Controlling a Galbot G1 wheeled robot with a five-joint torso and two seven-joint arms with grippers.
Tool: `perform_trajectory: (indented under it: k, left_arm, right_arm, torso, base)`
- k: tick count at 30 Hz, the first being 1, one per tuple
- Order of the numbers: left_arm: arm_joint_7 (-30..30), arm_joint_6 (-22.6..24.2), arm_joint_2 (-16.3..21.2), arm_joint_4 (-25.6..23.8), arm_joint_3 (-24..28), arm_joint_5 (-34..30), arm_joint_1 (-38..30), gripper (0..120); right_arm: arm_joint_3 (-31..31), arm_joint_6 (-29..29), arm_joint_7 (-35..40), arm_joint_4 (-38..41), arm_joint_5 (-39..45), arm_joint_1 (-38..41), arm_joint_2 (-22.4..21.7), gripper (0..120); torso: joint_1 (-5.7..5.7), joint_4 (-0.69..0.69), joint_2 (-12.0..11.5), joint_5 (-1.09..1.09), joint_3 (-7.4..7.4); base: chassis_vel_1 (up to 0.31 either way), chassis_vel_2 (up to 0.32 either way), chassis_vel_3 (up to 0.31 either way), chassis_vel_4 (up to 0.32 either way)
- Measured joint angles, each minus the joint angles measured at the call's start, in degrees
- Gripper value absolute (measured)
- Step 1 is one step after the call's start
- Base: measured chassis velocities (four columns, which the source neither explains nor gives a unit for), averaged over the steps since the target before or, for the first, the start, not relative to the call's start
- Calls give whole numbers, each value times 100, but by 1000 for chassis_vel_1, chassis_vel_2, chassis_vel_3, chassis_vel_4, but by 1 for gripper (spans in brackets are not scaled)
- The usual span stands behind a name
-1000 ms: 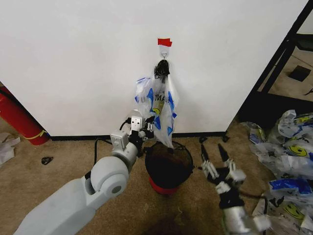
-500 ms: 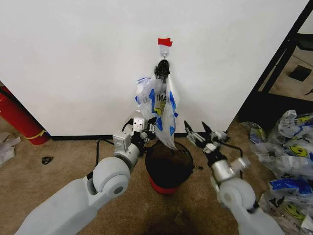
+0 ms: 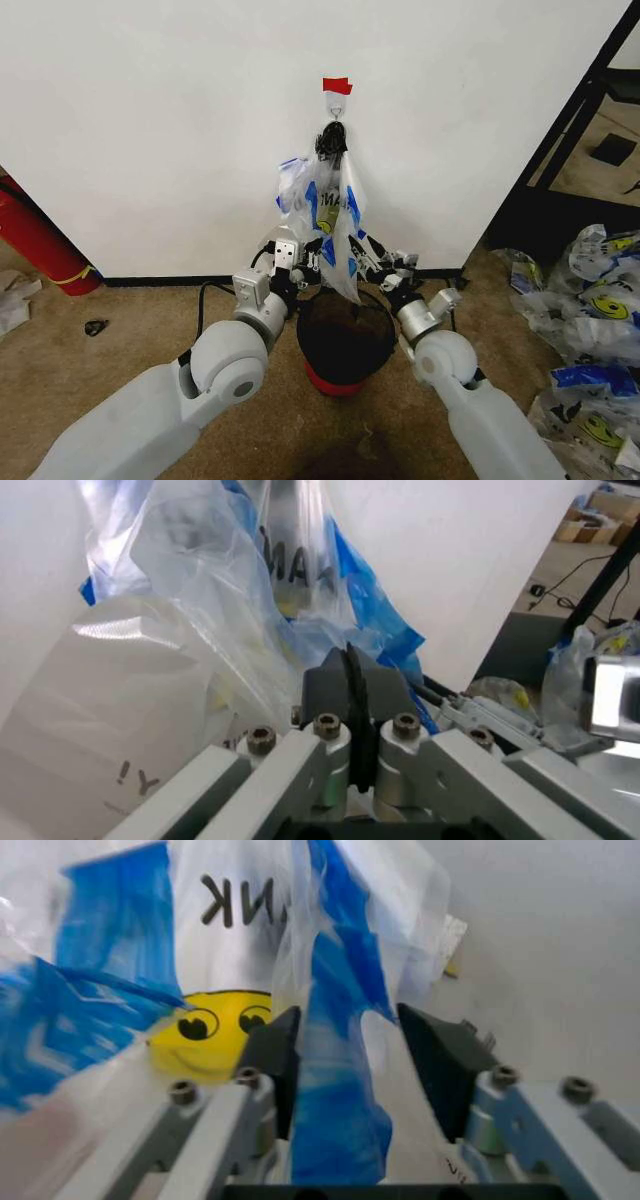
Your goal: Pick up the garbage bag from the wall and place it over the trash bin.
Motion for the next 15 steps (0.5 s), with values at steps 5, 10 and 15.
perform_trajectory:
  k: [5,10,15]
  left_arm:
    - [-6,2,19,-40,-62,-5,50,0]
    - [-10,-3,29,-88,-134,-3,147,0]
    - [-10,-26,70,-157,-329,40,366,0]
  right_arm:
    - [-8,19,71,38,-64,-23,22,11]
    - [10,145,153,74,-218,-79,21,0]
    - [99,264,173,338,-392,-291,-9,0]
  torso:
    - [0,-1,0,0,0]
    - [0,-1,0,0,0]
    - [0,0,0,0,-1]
  base:
    - [0,0,0,0]
    - [0,0,0,0]
    - [0,0,0,0]
